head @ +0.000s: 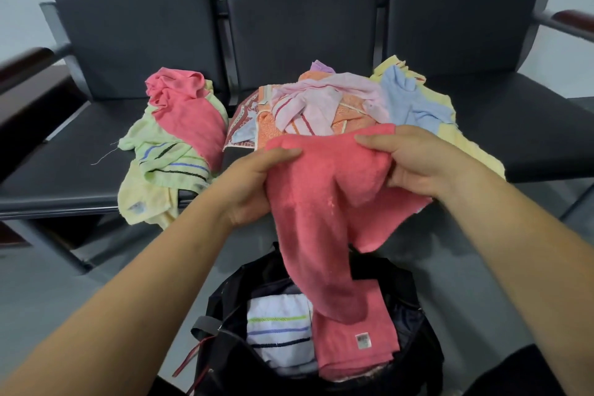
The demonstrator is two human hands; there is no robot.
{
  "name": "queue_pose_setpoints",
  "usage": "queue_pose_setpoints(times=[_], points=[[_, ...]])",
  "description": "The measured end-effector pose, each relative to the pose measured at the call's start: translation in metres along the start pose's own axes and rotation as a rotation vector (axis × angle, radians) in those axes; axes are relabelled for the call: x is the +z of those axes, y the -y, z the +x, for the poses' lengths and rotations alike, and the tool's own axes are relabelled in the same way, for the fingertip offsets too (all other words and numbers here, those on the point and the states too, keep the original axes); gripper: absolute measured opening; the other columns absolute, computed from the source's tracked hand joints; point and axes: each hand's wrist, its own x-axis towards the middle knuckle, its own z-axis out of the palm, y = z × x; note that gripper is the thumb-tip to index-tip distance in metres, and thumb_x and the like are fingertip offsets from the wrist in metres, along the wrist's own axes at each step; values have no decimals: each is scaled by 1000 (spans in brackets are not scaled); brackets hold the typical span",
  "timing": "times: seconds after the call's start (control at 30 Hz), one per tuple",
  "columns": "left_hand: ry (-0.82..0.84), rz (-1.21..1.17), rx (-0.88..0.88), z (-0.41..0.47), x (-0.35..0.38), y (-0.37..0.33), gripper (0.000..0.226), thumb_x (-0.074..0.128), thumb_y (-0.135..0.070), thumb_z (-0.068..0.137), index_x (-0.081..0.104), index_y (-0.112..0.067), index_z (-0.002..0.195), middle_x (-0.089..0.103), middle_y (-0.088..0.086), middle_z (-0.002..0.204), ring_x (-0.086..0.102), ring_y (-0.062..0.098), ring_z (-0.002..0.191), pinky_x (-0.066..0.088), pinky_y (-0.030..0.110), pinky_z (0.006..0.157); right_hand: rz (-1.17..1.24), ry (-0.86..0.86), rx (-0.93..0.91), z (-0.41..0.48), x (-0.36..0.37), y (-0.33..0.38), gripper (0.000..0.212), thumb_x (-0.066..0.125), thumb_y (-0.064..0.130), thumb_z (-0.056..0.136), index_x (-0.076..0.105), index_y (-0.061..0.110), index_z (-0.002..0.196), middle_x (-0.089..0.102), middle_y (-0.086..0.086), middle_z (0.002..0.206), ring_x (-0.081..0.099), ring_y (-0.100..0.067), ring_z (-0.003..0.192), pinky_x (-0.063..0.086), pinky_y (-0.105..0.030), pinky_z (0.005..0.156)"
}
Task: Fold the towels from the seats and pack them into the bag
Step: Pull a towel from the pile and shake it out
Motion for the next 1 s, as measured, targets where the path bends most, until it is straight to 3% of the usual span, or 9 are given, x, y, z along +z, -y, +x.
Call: queue_pose_setpoints(times=[0.13, 0.23, 0.4, 0.53, 0.67, 0.73, 0.83, 0.9, 1.0], points=[[30, -321, 43, -2, 5, -6, 39, 65, -20, 91, 66, -3, 126, 66, 14, 122, 63, 27, 114, 49, 43, 105, 311, 220, 26, -8, 6, 2, 43, 63, 28, 93, 65, 14, 134, 69, -7, 120, 67, -21, 107, 57, -37, 96], [126, -370, 122, -6, 6, -12, 25, 58, -15, 93, 76, -3, 106, 72, 13, 108, 70, 23, 101, 54, 38, 99, 172, 368, 16, -10, 16, -2, 34, 59, 28, 96, 70, 13, 124, 70, -9, 116, 68, -24, 108, 59, -40, 86], [37, 42, 265, -9, -10, -17, 37, 60, 4, 86, 64, -14, 119, 73, 8, 109, 71, 21, 102, 58, 36, 89, 102, 153, -135, -4, 21, -1, 37, 64, 16, 92, 65, -2, 125, 72, -15, 117, 70, -26, 108, 60, -40, 89], [-48, 202, 191, -12, -22, -21, 19, 66, -12, 81, 74, -11, 99, 75, 7, 94, 71, 19, 85, 58, 34, 78, -38, -1, -176, -2, 17, 2, 27, 70, 21, 91, 72, 3, 111, 76, -8, 106, 73, -20, 99, 59, -31, 81], [-125, 295, 199, -12, -24, -22, 30, 73, -26, 73, 77, -10, 98, 76, 5, 95, 72, 15, 84, 60, 31, 76, 103, 45, -67, -5, 24, 5, 41, 74, 30, 81, 71, 9, 116, 77, -7, 106, 74, -19, 95, 60, -32, 82], [-188, 341, 201, -11, -21, -21, 42, 75, -36, 72, 77, -8, 103, 76, 3, 96, 71, 13, 84, 59, 33, 73, 259, 94, -39, -7, 25, 8, 36, 71, 29, 82, 71, 12, 113, 77, -6, 103, 75, -17, 90, 61, -31, 82], [-208, 185, 224, -10, -17, -23, 43, 70, -34, 79, 74, -4, 109, 75, 4, 96, 69, 13, 83, 58, 33, 69, 359, 184, -80, -8, 22, 11, 37, 62, 17, 91, 65, 4, 126, 72, -12, 123, 71, -21, 108, 58, -33, 95], [-163, 137, 254, -10, -19, -26, 27, 66, -24, 86, 73, -6, 104, 73, 5, 93, 67, 15, 81, 57, 36, 74, 200, 182, -110, -6, 17, 10, 43, 61, 15, 92, 60, -1, 133, 69, -14, 128, 68, -24, 116, 57, -38, 98], [-107, 197, 288, -12, -24, -26, 17, 60, -12, 92, 71, -6, 105, 74, 7, 93, 70, 16, 82, 59, 34, 77, -63, 57, -171, -2, 8, 8, 28, 58, 18, 100, 66, 5, 124, 74, -6, 107, 73, -19, 95, 61, -36, 78]])
